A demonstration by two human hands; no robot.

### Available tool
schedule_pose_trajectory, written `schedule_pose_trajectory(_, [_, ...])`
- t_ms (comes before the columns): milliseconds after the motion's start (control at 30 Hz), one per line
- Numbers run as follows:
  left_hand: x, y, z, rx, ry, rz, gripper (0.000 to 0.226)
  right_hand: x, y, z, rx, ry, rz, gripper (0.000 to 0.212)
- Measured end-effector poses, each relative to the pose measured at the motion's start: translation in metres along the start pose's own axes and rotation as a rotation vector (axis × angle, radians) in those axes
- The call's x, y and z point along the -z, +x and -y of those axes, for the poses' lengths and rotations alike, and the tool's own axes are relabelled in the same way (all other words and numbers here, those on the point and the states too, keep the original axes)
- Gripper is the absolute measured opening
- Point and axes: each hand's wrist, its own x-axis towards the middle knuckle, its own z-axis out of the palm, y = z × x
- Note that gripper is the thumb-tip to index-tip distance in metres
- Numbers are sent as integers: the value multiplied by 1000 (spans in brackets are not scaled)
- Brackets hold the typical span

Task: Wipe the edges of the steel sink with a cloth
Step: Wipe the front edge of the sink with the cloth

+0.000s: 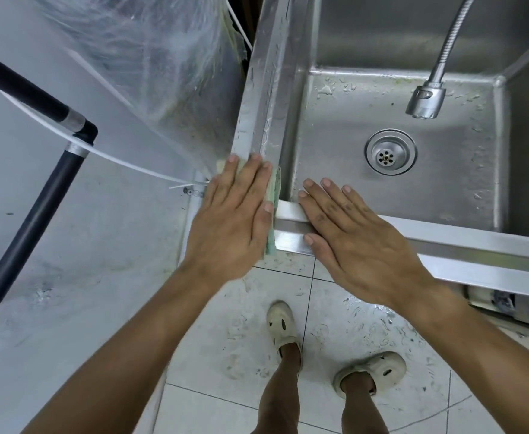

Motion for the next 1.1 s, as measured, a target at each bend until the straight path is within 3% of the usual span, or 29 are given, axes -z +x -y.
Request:
schedule_pose_trajectory(200, [14,96,21,-73,23,42,60,-3,24,19,-120,75,-7,64])
schedule_pose_trajectory(300, [12,87,23,-115,6,15,59,0,44,27,-181,176,18,68])
schedule_pose_trajectory(400, [9,72,30,-152,-20,24,58,-1,44,49,-208,211,-102,62])
schedule_pose_trajectory(600, [19,134,35,-169,-26,68,59,-16,39,72,-113,90,-113,58])
schedule_pose_trajectory(933, [28,133,43,-227,-34,178,59,-15,51,70,-24,80,-83,59])
schedule_pose_trajectory(1100, [31,167,44,-236,-27,182,57,-14,70,73,-127,96,-99,66])
